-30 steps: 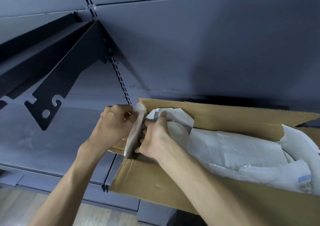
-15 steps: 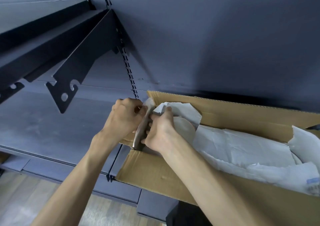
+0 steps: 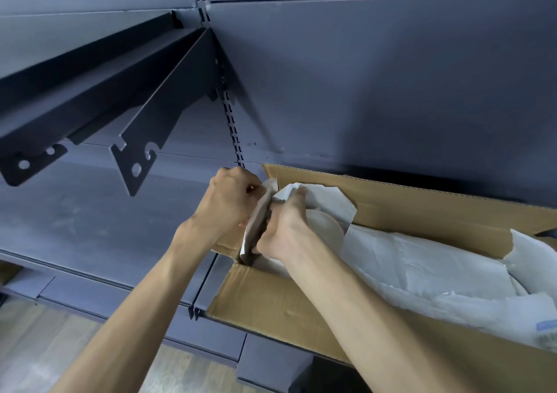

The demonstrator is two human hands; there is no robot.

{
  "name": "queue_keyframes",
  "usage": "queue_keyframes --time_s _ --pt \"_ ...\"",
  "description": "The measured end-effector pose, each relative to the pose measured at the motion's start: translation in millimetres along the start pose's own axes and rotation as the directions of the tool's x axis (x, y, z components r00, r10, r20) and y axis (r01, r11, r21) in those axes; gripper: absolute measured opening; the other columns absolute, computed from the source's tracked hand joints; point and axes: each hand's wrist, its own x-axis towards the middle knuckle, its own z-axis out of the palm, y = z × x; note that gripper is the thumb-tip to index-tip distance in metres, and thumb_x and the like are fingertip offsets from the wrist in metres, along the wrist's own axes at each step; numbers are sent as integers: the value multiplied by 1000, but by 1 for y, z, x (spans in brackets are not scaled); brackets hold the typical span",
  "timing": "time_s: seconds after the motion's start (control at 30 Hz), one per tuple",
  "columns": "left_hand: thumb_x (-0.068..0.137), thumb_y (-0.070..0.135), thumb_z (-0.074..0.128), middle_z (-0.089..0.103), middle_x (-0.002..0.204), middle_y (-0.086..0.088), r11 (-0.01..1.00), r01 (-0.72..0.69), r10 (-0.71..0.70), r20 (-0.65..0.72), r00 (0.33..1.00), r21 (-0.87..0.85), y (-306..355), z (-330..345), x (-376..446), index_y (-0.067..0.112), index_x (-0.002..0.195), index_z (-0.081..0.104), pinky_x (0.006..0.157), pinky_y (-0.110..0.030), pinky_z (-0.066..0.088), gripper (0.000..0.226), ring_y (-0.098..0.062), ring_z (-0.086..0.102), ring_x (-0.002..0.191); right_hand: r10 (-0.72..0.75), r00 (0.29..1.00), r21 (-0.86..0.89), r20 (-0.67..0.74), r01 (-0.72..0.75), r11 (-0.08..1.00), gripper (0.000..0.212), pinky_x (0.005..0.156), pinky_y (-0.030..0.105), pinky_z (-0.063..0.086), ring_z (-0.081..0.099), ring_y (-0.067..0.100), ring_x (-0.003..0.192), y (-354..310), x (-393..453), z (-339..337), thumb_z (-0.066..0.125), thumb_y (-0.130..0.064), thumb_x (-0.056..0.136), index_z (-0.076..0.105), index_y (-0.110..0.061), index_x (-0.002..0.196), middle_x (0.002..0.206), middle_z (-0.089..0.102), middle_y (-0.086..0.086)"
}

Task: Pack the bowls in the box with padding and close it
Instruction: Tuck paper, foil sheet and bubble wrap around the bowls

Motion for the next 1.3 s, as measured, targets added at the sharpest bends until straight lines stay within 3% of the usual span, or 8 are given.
queue_keyframes --time_s 0.2,0.4,0.53,0.63,0.87,0.97,1.1,1.3 --pt "91 33 63 54 54 1 998 68 -69 -35 997 -15 -9 11 -3 21 57 55 47 -29 41 37 -23 52 53 -112 988 -80 -107 104 991 71 98 33 38 48 30 141 -1 -4 3 24 -65 102 44 -18 151 149 53 10" --pt "87 34 72 69 70 10 983 146 -153 -62 986 -107 -4 2 -11 27 96 73 61 -27 54 12 -4 62 55 -89 995 -62 -48 86 994 67 79 32 45 60 22 93 -13 -37 2 29 -57 105 53 -6 141 120 65 11" --pt "89 26 63 66 61 1 985 129 -157 -298 942 -113 22 -4 -24 23 91 71 54 -26 48 9 -14 61 58 -117 991 -88 72 123 988 64 121 42 34 49 36 139 -27 -69 -15 41 -47 105 48 5 144 152 49 22" --pt "89 19 57 67 59 7 973 -14 -54 -287 956 -232 61 -2 -34 27 84 71 51 -15 46 17 -9 63 53 -253 944 -165 210 289 943 51 119 43 38 53 33 135 -47 -103 -35 46 -32 105 54 7 137 143 56 22" --pt "94 3 59 70 100 -22 452 151 -112 112 987 -879 196 47 -41 6 114 59 68 -40 62 20 -33 73 89 -775 604 -409 187 765 498 27 99 32 57 74 18 105 -114 -168 -134 52 0 99 76 -6 109 112 76 8" --pt "89 12 64 72 107 -16 292 427 15 450 893 -856 243 75 -45 0 112 65 86 -40 62 26 -32 70 101 -899 407 -649 163 730 212 31 90 27 58 73 7 97 -143 -196 -190 53 -1 98 78 -19 100 101 77 -6" --pt "96 25 60 67 106 -18 401 676 84 759 646 -619 292 112 -35 2 108 61 89 -43 55 26 -34 64 97 -971 237 -811 33 574 112 39 81 21 56 71 4 89 -171 -214 -252 50 5 97 73 -27 95 99 75 -8" --pt "87 18 55 64 77 -20 273 839 184 882 435 -471 317 154 -18 -3 88 61 69 -37 57 22 -33 67 64 -956 292 -926 21 366 92 49 98 44 55 69 16 96 -170 -198 -292 45 12 93 63 -20 125 104 69 -2"
